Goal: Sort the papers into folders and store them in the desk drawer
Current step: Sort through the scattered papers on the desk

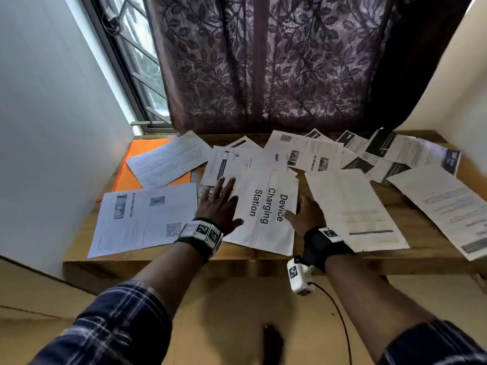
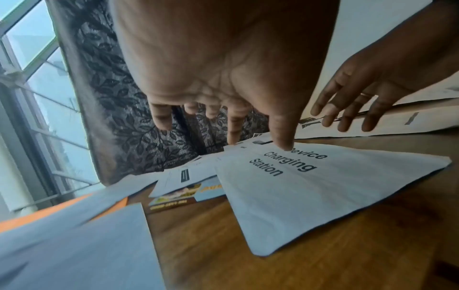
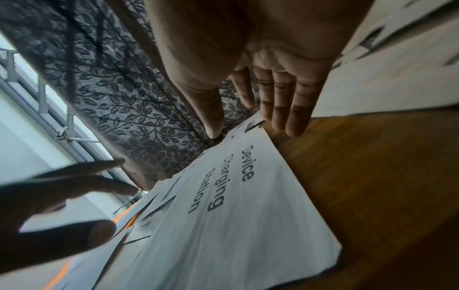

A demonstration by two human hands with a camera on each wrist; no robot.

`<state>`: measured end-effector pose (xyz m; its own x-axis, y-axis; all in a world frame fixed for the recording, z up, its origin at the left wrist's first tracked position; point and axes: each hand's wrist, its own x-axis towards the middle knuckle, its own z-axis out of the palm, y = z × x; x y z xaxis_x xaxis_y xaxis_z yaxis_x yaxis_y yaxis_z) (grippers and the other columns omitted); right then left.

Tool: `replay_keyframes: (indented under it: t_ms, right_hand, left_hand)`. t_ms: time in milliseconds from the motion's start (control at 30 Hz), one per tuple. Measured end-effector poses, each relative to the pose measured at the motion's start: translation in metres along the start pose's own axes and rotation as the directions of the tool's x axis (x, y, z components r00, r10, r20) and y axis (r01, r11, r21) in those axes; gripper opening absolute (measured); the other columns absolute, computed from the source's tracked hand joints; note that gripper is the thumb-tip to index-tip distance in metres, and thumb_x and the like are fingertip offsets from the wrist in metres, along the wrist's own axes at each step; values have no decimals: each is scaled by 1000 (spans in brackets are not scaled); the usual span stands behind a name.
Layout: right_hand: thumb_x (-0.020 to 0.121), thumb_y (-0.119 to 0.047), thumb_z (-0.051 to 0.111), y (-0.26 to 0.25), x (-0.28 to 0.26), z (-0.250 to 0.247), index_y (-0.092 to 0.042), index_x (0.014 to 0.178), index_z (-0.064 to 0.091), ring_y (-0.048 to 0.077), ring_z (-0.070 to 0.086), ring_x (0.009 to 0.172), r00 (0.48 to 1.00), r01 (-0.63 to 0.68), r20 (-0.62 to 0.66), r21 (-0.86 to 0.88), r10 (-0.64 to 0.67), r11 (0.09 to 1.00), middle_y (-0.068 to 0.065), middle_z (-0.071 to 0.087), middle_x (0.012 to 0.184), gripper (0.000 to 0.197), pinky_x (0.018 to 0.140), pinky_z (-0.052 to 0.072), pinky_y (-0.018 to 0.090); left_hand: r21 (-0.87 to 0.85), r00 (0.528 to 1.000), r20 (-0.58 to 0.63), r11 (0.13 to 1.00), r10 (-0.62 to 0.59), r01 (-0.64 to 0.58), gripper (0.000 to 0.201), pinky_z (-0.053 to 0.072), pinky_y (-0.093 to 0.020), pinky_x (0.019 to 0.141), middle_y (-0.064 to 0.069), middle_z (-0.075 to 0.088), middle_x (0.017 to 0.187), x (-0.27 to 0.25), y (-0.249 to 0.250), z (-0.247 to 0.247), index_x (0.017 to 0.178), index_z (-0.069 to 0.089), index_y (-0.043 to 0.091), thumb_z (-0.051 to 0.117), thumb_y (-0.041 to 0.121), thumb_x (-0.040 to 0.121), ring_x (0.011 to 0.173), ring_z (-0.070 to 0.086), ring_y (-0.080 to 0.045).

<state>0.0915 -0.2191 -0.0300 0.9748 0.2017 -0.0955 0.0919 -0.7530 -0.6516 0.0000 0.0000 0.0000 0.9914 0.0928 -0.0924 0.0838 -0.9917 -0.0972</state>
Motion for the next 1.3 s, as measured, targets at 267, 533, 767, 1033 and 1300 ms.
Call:
replay_keyframes:
  t_ms: [267,533,767,1033,1300]
  right_hand:
    - [79,-33,73,11,43,7,-9,113,61,37,60,112,970,-241,40,33,239,970,14,66,119,43,94,51,42]
    - [79,-32,72,22,56,26,-6,115,56,36,57,112,965,-261,3,40,261,964,14,63,119,47,90,48,40]
    - [84,-26,71,18,53,28,-14,93,65,29,64,93,945,-328,41,165,325,930,7,71,99,17,73,41,28]
    - [74,-34,72,23,48,29,-9,81,66,33,68,80,955,-265,-56,274,290,925,8,73,82,27,75,56,46]
    - [74,-32,73,10,39,25,-3,90,69,26,73,84,961,-177,-96,509,259,843,5,76,85,33,82,57,55]
  left_hand:
    - [-191,960,165,947,-227,257,65,44,-50,103,-10,35,150,21,15,39,137,45,18,54,61,89,138,33,-33]
    - [-314,940,203,891,-273,327,71,47,-43,97,-14,41,133,33,25,52,143,34,16,61,52,88,122,45,-36]
    - [-351,969,177,909,-171,224,72,48,-42,94,-11,40,127,31,18,59,137,37,17,65,56,83,118,44,-34]
    - [-426,984,159,893,-82,144,72,46,-43,101,-10,38,136,40,-7,56,143,35,17,59,56,88,127,41,-34]
    - [-635,979,155,745,-134,203,76,39,-42,107,-17,51,140,65,-35,46,150,24,10,61,43,92,128,49,-35]
